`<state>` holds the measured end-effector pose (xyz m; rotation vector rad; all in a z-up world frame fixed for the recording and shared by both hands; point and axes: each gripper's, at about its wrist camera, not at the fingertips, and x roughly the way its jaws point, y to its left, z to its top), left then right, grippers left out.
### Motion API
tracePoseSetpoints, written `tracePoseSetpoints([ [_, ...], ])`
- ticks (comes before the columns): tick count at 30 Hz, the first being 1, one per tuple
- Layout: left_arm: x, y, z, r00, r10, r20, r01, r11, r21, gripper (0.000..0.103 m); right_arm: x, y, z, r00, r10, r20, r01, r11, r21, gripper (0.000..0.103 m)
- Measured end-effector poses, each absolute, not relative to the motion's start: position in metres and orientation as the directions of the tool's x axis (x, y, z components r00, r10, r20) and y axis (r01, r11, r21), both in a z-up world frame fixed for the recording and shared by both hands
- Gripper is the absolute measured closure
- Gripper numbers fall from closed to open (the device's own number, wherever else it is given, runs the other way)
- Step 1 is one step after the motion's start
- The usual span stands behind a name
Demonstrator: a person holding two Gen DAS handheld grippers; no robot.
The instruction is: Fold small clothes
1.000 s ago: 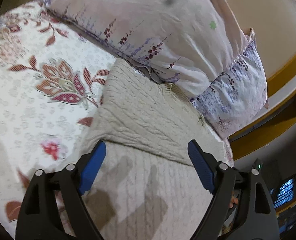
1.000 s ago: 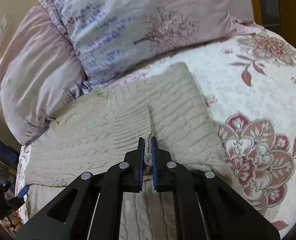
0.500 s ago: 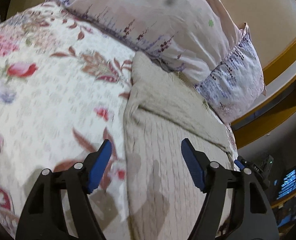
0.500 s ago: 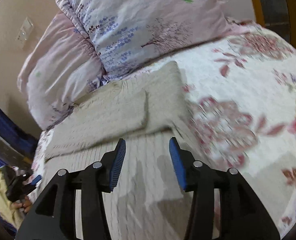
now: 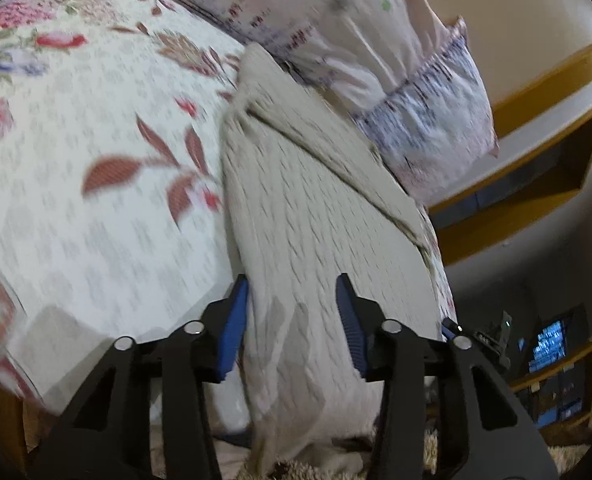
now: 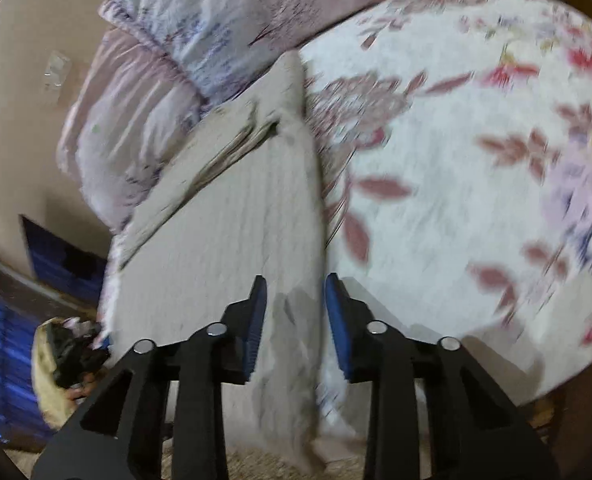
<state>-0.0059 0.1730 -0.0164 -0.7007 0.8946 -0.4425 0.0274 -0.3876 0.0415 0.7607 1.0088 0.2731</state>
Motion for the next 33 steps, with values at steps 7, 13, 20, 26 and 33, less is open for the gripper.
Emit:
tracePoseSetpoints([
  [7,-0.035,0.151,-0.022,0.477,-0.684,-0.553,0.119,0.673,-0.73,0.067,0.008,-0.365,0.038,0.453,0.656,-0.604,0.045,0.66,0.75,0.08],
  [13,-0.047,0.135,-0.021,0.426,-0.688,-0.588,0.161,0.697,-0.698,0.071,0.0,-0.35,0.044,0.404,0.69,-0.601,-0.018,0.663,0.748,0.084],
  [20,-0.043,0.121,-0.02,0.401,-0.671,-0.624,0.197,0.728,-0.656,0.096,0.004,-0.338,0.06,0.45,0.649,-0.613,-0.091,0.716,0.692,0.095],
  [26,-0.031,0.134,-0.002,0.49,-0.638,-0.594,0.187,0.742,-0.644,0.097,0.012,-0.343,0.101,0.624,0.514,-0.589,-0.15,0.818,0.555,0.095],
  [33,-0.007,0.146,0.037,0.633,-0.529,-0.566,0.188,0.814,-0.55,0.097,0.032,-0.334,0.133,0.758,0.366,-0.54,-0.171,0.911,0.376,0.096],
])
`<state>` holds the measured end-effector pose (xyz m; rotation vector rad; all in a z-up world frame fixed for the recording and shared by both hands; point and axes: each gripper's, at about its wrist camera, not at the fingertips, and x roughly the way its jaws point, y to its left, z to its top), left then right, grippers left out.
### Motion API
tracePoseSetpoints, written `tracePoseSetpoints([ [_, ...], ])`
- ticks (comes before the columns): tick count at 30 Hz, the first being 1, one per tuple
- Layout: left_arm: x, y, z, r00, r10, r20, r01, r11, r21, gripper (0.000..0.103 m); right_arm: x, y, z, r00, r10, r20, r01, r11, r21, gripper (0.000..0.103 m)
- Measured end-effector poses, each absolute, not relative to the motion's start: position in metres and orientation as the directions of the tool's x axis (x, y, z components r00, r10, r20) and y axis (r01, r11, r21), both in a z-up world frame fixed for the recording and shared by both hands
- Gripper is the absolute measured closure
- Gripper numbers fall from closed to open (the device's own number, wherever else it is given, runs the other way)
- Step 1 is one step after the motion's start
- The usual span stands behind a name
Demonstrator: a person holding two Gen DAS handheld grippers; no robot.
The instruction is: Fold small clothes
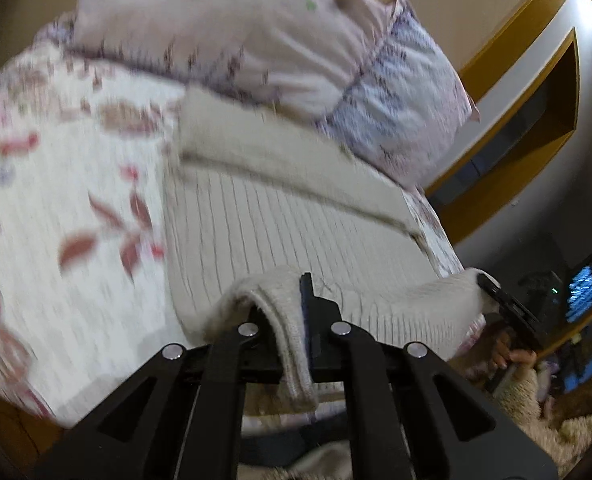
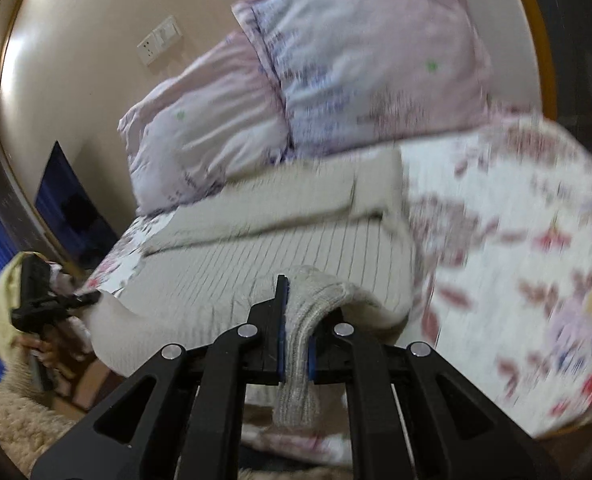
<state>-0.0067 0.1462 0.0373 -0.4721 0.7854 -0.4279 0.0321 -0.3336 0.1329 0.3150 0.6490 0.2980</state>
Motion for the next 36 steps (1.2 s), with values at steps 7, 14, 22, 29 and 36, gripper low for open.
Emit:
tracePoseSetpoints([
  [7,0.041,0.146,0.077,0.73,-0.434,-0.527,0.185,0.869,-0.459,0.098,0.06,-0.325,0.157,0.847,0.253,-0.467,-0.157,0.959,0.235,0.096],
  [14,0.088,0.14,0.106,0.781,-0.379,-0.496,0.191,0.902,-0.389,0.098,0.103,-0.321,0.17,0.89,0.196,-0.412,-0.117,0.971,0.21,0.096],
  [22,0.154,0.137,0.108,0.79,-0.352,-0.502,0.157,0.907,-0.39,0.098,0.157,-0.327,0.165,0.896,0.182,-0.405,-0.076,0.962,0.264,0.096],
  [29,0.211,0.142,0.051,0.716,-0.35,-0.604,0.054,0.89,-0.452,0.098,0.22,-0.34,0.104,0.797,0.214,-0.565,0.006,0.932,0.362,0.096],
  [36,0.237,0.155,0.012,0.648,-0.431,-0.627,-0.024,0.812,-0.583,0.097,0.248,-0.363,0.063,0.715,0.304,-0.629,0.098,0.848,0.521,0.096],
])
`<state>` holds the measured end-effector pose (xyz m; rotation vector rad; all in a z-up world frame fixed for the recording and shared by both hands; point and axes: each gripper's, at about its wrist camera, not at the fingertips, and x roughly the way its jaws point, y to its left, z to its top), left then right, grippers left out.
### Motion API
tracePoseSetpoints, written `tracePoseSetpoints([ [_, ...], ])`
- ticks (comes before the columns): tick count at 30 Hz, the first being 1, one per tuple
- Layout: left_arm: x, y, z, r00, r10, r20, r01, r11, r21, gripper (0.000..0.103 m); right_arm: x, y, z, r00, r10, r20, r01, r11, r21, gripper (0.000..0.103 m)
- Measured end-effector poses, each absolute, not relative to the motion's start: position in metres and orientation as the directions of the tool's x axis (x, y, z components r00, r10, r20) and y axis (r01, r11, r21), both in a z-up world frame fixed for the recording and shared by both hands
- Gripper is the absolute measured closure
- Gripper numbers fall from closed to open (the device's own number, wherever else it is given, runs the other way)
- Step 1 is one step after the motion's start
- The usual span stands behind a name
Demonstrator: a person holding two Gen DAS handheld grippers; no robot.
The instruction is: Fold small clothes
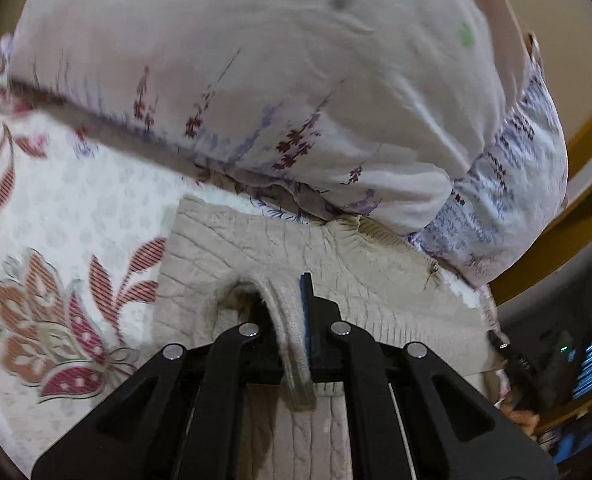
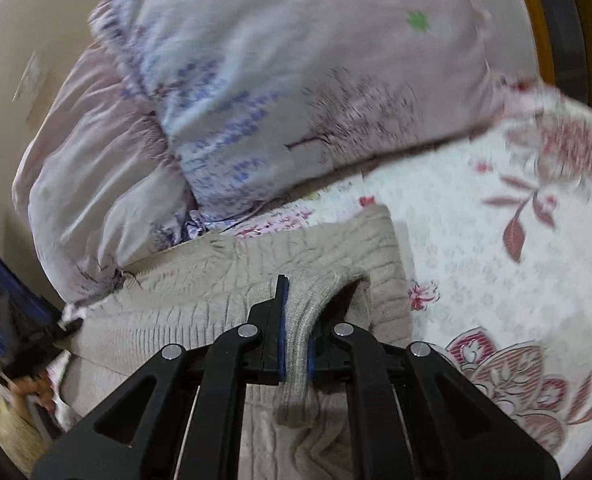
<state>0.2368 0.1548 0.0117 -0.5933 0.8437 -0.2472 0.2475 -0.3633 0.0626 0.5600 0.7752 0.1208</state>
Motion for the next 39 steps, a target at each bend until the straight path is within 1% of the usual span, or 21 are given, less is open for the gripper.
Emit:
tracePoseSetpoints([
  [2,0.242,0.157,0.007,0.638,-0.459,-0.618,-0.037,0.783,-0.62,0.096,0.254,-0.367,0.059,0.706,0.324,-0.63,0.118,0.823,0.556,0.095],
  [3,0.244,0.158,0.006,0.638,-0.468,-0.611,-0.044,0.77,-0.636,0.095,0.258,-0.369,0.057,0.703,0.338,-0.626,0.132,0.803,0.581,0.091],
  [4,0.247,0.159,0.005,0.637,-0.477,-0.605,-0.052,0.757,-0.652,0.091,0.261,-0.37,0.056,0.701,0.344,-0.625,0.143,0.791,0.595,0.086],
  [5,0.249,0.158,0.004,0.636,-0.485,-0.6,-0.057,0.746,-0.663,0.082,0.266,-0.371,0.054,0.698,0.355,-0.622,0.159,0.77,0.618,0.068],
  [6,0.252,0.158,0.003,0.639,-0.492,-0.592,-0.061,0.734,-0.676,0.077,0.271,-0.372,0.052,0.702,0.367,-0.61,0.169,0.746,0.644,0.052],
  [8,0.256,0.158,0.004,0.659,-0.504,-0.558,-0.064,0.702,-0.709,0.059,0.278,-0.372,0.052,0.71,0.373,-0.597,0.177,0.726,0.665,0.046],
  [9,0.256,0.159,0.005,0.671,-0.504,-0.544,-0.067,0.689,-0.721,0.055,0.282,-0.37,0.053,0.711,0.374,-0.596,0.181,0.722,0.668,0.046],
  [11,0.257,0.161,0.009,0.693,-0.5,-0.519,-0.076,0.665,-0.743,0.042,0.283,-0.37,0.056,0.718,0.367,-0.591,0.182,0.721,0.669,0.046],
  [12,0.256,0.162,0.013,0.706,-0.496,-0.506,-0.077,0.656,-0.751,0.039,0.281,-0.37,0.06,0.728,0.363,-0.582,0.173,0.724,0.668,0.046],
  [13,0.253,0.165,0.017,0.721,-0.489,-0.49,-0.073,0.65,-0.756,0.034,0.279,-0.37,0.064,0.736,0.355,-0.576,0.165,0.732,0.662,0.046],
  [14,0.25,0.167,0.021,0.734,-0.478,-0.482,-0.069,0.654,-0.754,0.032,0.274,-0.372,0.069,0.747,0.337,-0.573,0.16,0.746,0.646,0.046],
  [17,0.237,0.173,0.033,0.756,-0.426,-0.497,-0.064,0.708,-0.703,0.032,0.258,-0.379,0.081,0.77,0.291,-0.568,0.155,0.778,0.609,0.046],
  [21,0.217,0.175,0.042,0.764,-0.35,-0.542,-0.059,0.799,-0.599,0.034,0.235,-0.389,0.089,0.783,0.228,-0.579,0.161,0.824,0.543,0.046],
  [24,0.202,0.176,0.043,0.761,-0.305,-0.573,-0.054,0.849,-0.525,0.035,0.223,-0.393,0.092,0.777,0.207,-0.594,0.163,0.846,0.508,0.047],
  [25,0.198,0.176,0.043,0.758,-0.297,-0.581,-0.051,0.861,-0.506,0.037,0.222,-0.392,0.091,0.773,0.204,-0.6,0.162,0.852,0.498,0.048],
  [27,0.192,0.176,0.041,0.751,-0.293,-0.592,-0.044,0.872,-0.487,0.041,0.217,-0.391,0.089,0.76,0.203,-0.618,0.152,0.868,0.472,0.056],
  [30,0.186,0.174,0.036,0.733,-0.29,-0.616,-0.037,0.887,-0.461,0.048,0.212,-0.39,0.082,0.733,0.205,-0.649,0.148,0.883,0.446,0.062],
  [36,0.182,0.169,0.021,0.697,-0.286,-0.658,-0.042,0.9,-0.435,0.056,0.206,-0.384,0.065,0.671,0.214,-0.71,0.155,0.896,0.416,0.062],
  [37,0.182,0.167,0.019,0.69,-0.289,-0.664,-0.038,0.901,-0.432,0.059,0.206,-0.381,0.062,0.655,0.217,-0.724,0.149,0.902,0.405,0.065],
  [39,0.181,0.161,0.015,0.675,-0.288,-0.68,-0.028,0.91,-0.414,0.064,0.207,-0.374,0.056,0.626,0.223,-0.747,0.133,0.914,0.384,0.088],
])
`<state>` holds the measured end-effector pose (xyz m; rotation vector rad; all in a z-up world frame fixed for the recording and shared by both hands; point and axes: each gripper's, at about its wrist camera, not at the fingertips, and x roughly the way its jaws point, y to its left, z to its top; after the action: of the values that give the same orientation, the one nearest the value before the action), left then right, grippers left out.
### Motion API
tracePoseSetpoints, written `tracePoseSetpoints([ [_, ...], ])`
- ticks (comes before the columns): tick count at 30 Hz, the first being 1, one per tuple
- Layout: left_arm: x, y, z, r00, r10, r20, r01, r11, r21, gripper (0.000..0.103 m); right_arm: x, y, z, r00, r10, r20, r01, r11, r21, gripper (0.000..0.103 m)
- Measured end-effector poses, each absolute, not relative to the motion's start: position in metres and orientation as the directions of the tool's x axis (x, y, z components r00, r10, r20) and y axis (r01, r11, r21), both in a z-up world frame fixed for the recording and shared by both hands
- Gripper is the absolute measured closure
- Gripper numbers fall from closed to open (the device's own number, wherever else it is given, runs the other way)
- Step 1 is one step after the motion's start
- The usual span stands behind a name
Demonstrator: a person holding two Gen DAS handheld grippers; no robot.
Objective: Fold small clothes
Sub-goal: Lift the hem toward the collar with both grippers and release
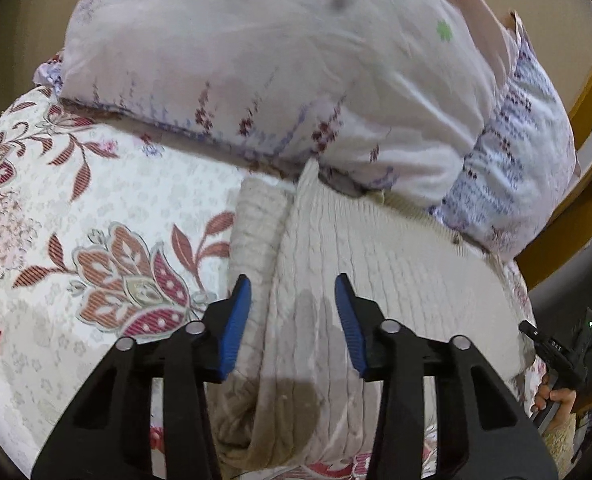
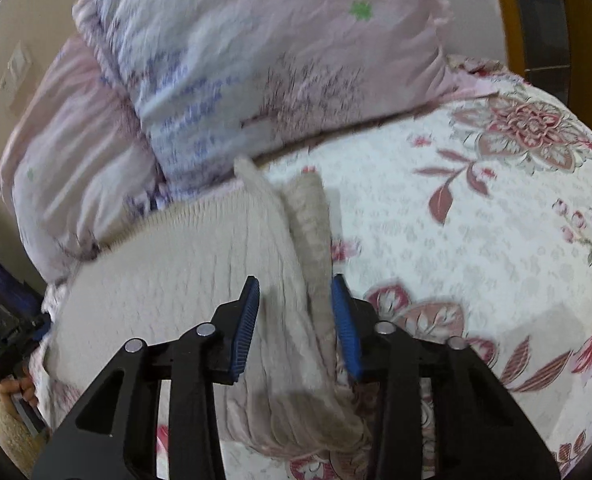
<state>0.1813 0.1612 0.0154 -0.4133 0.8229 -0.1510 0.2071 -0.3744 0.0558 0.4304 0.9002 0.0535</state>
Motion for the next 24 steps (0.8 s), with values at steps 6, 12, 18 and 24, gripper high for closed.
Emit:
tracePoseSetpoints([
  [6,0.177,0.155,0.014,0.659,-0.287,-0.695,0.002,0.925,-0.38,0.095,0.197,-0.373,0.065,0.662,0.217,-0.718,0.13,0.909,0.395,0.095],
  [12,0.17,0.156,0.02,0.66,-0.292,-0.692,0.031,0.931,-0.364,0.098,0.183,-0.377,0.075,0.68,0.231,-0.695,0.141,0.89,0.434,0.095],
  [18,0.159,0.16,0.021,0.656,-0.309,-0.689,0.055,0.929,-0.365,0.098,0.171,-0.378,0.073,0.668,0.241,-0.704,0.155,0.881,0.448,0.095],
  [24,0.161,0.164,0.009,0.65,-0.288,-0.704,0.027,0.934,-0.357,0.098,0.182,-0.374,0.056,0.619,0.186,-0.763,0.198,0.903,0.381,0.094],
])
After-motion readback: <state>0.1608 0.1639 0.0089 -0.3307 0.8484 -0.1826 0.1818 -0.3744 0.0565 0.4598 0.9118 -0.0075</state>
